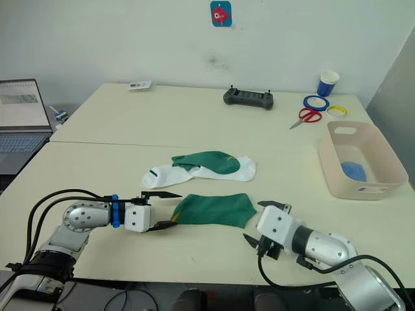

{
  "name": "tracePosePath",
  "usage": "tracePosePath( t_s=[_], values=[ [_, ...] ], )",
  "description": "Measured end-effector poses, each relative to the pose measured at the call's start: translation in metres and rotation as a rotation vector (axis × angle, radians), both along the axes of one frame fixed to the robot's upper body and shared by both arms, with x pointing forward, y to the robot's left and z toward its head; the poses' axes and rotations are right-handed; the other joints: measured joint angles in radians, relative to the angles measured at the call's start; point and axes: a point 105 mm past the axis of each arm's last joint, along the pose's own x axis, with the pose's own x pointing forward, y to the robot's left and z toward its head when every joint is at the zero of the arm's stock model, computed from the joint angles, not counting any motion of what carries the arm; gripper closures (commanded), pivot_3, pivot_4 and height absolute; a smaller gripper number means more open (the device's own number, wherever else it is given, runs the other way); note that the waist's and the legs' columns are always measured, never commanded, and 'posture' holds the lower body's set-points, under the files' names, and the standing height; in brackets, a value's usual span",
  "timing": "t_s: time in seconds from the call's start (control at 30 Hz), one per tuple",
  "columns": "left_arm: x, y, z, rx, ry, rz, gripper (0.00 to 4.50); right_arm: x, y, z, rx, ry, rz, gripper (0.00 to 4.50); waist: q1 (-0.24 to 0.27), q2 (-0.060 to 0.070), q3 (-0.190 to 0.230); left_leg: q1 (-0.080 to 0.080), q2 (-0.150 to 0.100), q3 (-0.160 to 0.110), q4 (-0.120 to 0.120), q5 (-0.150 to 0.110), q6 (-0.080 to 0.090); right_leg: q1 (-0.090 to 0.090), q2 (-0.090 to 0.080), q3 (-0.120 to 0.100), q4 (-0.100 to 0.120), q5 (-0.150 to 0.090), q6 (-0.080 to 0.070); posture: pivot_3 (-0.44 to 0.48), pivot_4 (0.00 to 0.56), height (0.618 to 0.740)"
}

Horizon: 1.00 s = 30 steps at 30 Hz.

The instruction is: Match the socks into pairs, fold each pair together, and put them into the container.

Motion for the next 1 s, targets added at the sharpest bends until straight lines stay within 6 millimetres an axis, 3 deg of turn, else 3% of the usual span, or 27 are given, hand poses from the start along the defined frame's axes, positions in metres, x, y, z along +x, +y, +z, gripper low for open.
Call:
tracePosePath(
  t_s=[0.3, 0.4, 0.5, 0.87, 1.0],
  values=[
    [0.005, -0.002, 0.000, 0.013, 0.010, -0.003, 4.48, 0.025, 0.007, -0.019, -0.209, -0.186, 0.180, 0.00, -0.003, 0.000, 0.000, -0.003, 0.000, 0.000, 0.002, 0.000, 0.000, -0.001, 0.001, 0.000, 0.000, 0.000, 0.001, 0.000, 0.150, 0.740],
    [0.005, -0.002, 0.000, 0.012, 0.014, 0.000, 4.48, 0.034, 0.010, -0.024, -0.245, -0.217, 0.215, 0.00, -0.003, 0.000, 0.000, -0.002, 0.001, -0.001, 0.002, 0.000, 0.001, -0.001, 0.002, 0.000, 0.000, 0.000, 0.001, 0.000, 0.150, 0.740],
    [0.005, -0.002, 0.000, 0.011, 0.018, 0.004, 4.50, 0.038, 0.016, -0.026, -0.236, -0.229, 0.243, 0.63, -0.004, 0.000, 0.000, -0.001, 0.002, -0.001, 0.003, 0.000, 0.001, -0.001, 0.003, 0.000, 0.001, 0.001, 0.000, 0.000, 0.150, 0.740],
    [0.003, -0.005, -0.003, 0.011, 0.056, -0.006, 4.50, 0.030, 0.023, -0.039, -0.194, -0.146, 0.296, 4.48, -0.003, 0.000, 0.000, -0.002, 0.002, -0.001, 0.004, 0.000, 0.001, 0.000, 0.003, 0.000, 0.001, 0.001, 0.000, 0.000, 0.150, 0.740],
    [0.000, -0.011, 0.001, -0.005, 0.093, -0.039, 4.50, 0.026, 0.021, -0.039, -0.166, -0.109, 0.289, 4.48, -0.003, 0.000, 0.000, -0.002, 0.002, -0.002, 0.004, 0.000, 0.001, 0.000, 0.003, -0.001, 0.001, 0.001, 0.000, 0.000, 0.150, 0.740]
  ],
)
